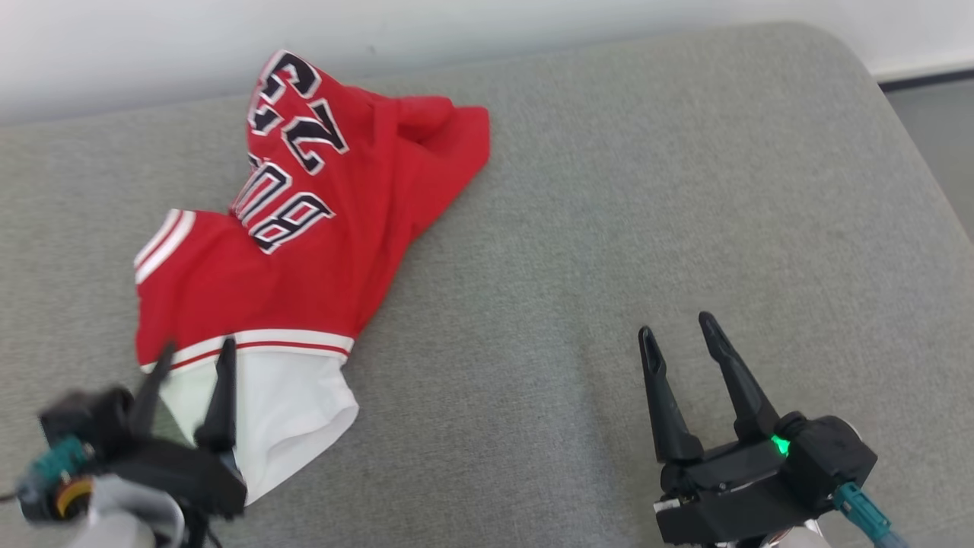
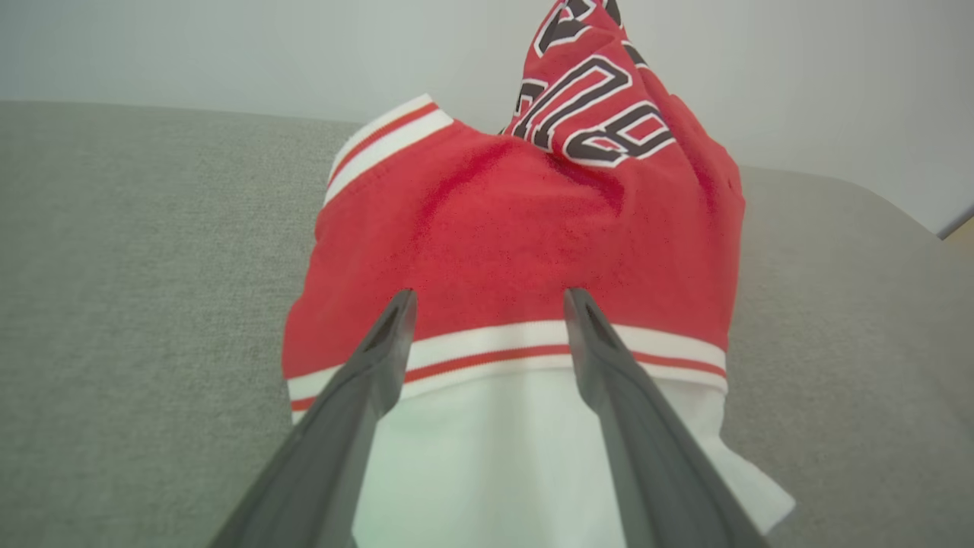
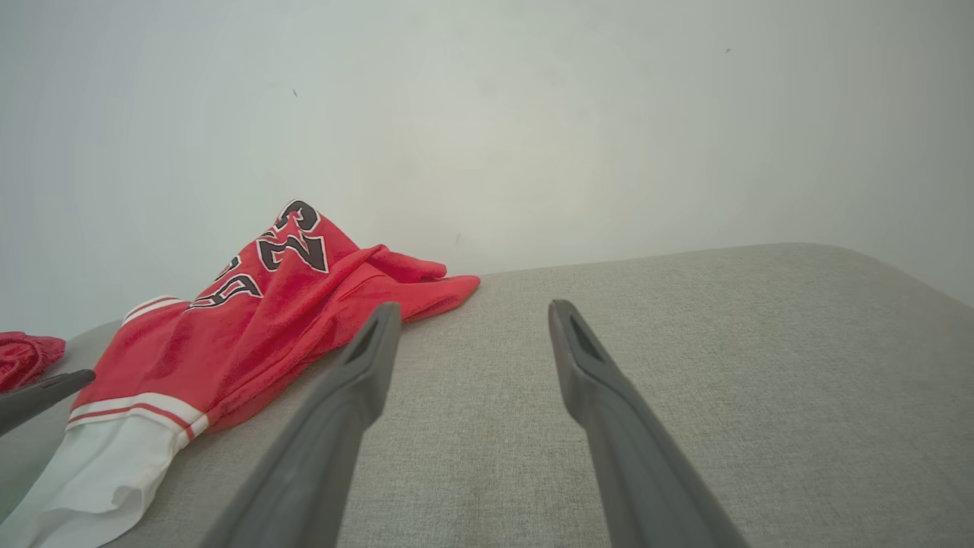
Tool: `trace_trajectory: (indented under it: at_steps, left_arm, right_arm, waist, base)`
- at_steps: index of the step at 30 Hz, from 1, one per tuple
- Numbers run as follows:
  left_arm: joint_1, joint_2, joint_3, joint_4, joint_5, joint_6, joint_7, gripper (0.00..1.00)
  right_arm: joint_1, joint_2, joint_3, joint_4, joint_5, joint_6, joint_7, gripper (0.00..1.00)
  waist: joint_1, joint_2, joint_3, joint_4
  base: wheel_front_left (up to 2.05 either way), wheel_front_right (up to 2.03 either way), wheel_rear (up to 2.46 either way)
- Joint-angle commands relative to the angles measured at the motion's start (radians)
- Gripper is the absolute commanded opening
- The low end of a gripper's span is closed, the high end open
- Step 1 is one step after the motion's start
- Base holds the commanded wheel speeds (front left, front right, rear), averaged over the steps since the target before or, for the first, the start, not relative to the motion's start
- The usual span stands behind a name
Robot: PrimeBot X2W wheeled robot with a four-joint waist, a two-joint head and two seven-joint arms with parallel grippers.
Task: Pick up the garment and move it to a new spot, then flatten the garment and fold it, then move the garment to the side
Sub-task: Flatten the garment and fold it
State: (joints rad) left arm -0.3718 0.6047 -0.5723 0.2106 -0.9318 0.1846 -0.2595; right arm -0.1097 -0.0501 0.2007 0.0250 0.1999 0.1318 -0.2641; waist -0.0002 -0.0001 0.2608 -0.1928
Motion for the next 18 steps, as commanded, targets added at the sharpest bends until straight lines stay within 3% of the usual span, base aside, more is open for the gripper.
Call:
trace_trajectory:
  at_steps: [1,6,12,18]
  left_arm:
    - [0.018,-0.008,-0.001,0.017,-0.005,-0.002,-0.005,1.00]
    - [0.046,-0.053,-0.031,0.109,-0.017,-0.005,0.004,1.00]
    - [0.069,-0.086,-0.043,0.110,0.039,-0.002,-0.003,1.00]
    - [0.124,-0.134,-0.010,0.019,0.152,0.020,-0.005,1.00]
  right_arm:
    - [0.012,0.000,0.002,0.003,-0.007,-0.002,-0.001,1.00]
    - [0.029,0.000,0.008,0.013,-0.015,-0.002,-0.001,1.00]
    - [0.016,0.000,0.005,0.054,-0.027,-0.002,-0.001,1.00]
    - [-0.083,0.000,0.011,0.229,-0.024,-0.002,-0.001,1.00]
  waist:
    - [0.0002,0.0001,-0.031,0.025]
    - [0.0002,0.0001,-0.055,0.017]
    - [0.0002,0.0001,-0.081,0.033]
    - [0.0002,0.0001,-0.092,0.112]
  base:
    - [0.00,0.00,0.00]
    - [0.00,0.00,0.00]
    - [0.00,0.00,0.00]
    - [0.00,0.00,0.00]
